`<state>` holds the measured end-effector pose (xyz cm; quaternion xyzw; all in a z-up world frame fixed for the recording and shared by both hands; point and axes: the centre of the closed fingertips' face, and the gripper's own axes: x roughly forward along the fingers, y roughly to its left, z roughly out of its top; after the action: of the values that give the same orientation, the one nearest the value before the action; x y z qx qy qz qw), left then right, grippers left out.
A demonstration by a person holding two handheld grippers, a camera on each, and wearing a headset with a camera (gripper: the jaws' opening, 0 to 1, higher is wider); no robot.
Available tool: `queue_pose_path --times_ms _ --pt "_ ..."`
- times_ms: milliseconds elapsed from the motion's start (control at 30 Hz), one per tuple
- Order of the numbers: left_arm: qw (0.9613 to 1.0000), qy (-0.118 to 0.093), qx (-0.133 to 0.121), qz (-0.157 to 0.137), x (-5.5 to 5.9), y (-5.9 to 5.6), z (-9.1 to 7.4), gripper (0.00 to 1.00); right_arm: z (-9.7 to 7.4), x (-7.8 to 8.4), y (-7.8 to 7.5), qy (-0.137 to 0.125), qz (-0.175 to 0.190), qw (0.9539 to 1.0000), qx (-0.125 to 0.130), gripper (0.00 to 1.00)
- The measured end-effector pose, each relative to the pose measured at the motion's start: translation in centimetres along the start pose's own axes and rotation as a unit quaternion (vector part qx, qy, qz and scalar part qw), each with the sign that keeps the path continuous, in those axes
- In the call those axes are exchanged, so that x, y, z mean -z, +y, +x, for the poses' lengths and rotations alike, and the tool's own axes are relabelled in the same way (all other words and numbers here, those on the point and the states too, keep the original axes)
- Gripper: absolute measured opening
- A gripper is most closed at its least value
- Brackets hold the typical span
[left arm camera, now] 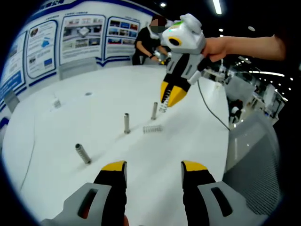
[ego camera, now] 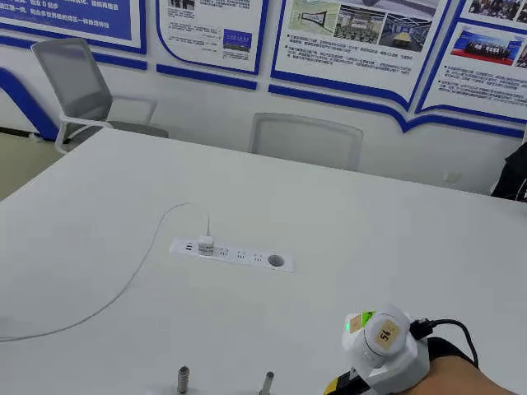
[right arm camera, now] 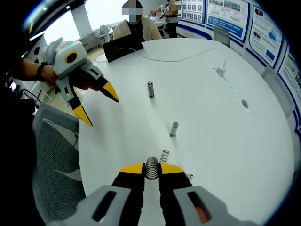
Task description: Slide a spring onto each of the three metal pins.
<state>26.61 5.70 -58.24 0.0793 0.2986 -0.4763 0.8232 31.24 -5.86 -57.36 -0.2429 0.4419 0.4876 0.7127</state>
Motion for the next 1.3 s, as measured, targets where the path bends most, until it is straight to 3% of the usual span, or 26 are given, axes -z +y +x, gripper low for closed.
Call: queue_pose_path --times_ms 467,1300 --pt "0.9996 -0.002 -0.020 -0.020 0.5 1.2 -0.4 0.52 1.6 -1.3 -1.5 0.006 0.000 1.0000 0.005 0.13" --pt "0.9984 -0.006 -0.044 -0.036 0.4 2.7 -1.0 0.64 3.2 -4.1 -4.0 0.016 -0.021 0.9996 0.002 0.13"
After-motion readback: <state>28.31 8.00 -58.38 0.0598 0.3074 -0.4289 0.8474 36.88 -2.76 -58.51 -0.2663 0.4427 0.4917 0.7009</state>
